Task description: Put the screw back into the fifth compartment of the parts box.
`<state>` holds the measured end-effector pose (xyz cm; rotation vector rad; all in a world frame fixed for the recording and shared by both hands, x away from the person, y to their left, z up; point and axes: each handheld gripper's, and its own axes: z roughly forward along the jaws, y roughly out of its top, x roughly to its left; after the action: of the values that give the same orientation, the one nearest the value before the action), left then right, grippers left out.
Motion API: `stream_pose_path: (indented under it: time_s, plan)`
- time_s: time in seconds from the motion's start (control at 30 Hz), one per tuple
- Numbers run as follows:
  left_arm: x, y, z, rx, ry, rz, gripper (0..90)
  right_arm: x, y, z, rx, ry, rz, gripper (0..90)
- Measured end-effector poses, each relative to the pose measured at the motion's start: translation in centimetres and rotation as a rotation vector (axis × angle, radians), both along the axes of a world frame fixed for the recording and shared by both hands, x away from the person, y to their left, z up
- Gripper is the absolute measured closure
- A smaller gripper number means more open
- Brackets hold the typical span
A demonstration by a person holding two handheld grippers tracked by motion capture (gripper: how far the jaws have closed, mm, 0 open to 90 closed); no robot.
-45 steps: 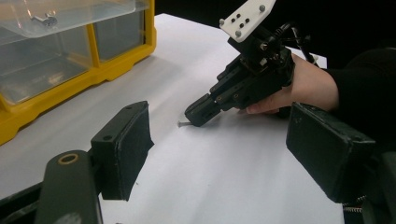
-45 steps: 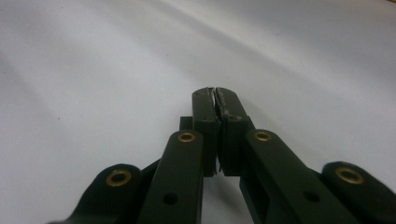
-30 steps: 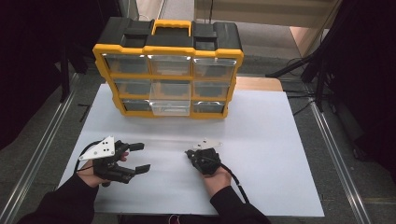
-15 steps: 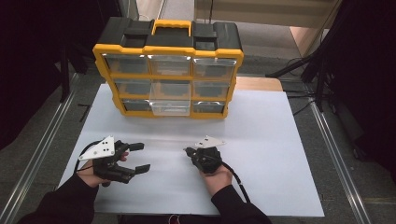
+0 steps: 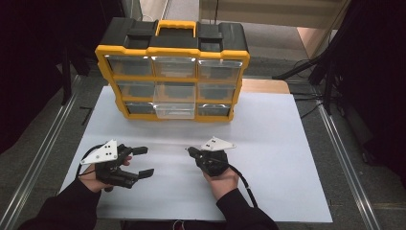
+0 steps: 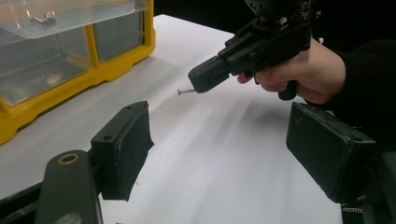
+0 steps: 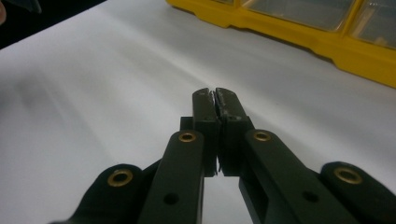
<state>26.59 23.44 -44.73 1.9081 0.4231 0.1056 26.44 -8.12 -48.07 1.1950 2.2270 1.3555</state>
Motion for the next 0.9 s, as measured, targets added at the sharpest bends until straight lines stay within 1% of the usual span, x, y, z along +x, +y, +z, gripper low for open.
stream_pose_path:
  time_s: [0.17,0.27,0.33,0.43,0.47,0.6,0.67,0.8,0.9]
  plan:
    - [0.0,0.0,0.0,0.000,-0.001,0.002,21.8,-0.1,-0.1,0.6,0.025,-0.023,0.009,89.7]
    - [0.0,0.0,0.0,0.000,0.001,0.002,21.8,-0.3,-0.2,0.9,0.047,-0.059,0.015,89.7]
    - [0.0,0.0,0.0,0.003,0.003,0.001,21.8,-0.5,-0.2,1.2,0.050,-0.077,0.012,89.7]
    - [0.0,0.0,0.0,0.001,0.001,0.002,21.8,-0.6,-0.2,1.5,0.061,-0.077,0.012,89.7]
    - [0.0,0.0,0.0,0.004,0.003,0.001,21.8,-0.6,-0.2,1.6,0.057,-0.087,0.015,89.7]
    - [0.0,0.0,0.0,0.004,0.003,0.003,21.8,-0.7,-0.4,2.2,0.081,-0.105,0.005,89.7]
    - [0.0,0.0,0.0,0.005,0.003,0.003,21.8,-0.7,-0.5,2.5,0.098,-0.120,0.006,89.7]
    - [0.0,0.0,0.0,0.000,0.003,0.003,21.8,-0.8,-0.6,3.0,0.118,-0.149,0.015,89.7]
    - [0.1,0.0,-0.1,-0.006,0.003,0.005,21.8,-0.8,-0.5,3.5,0.130,-0.156,0.012,89.7]
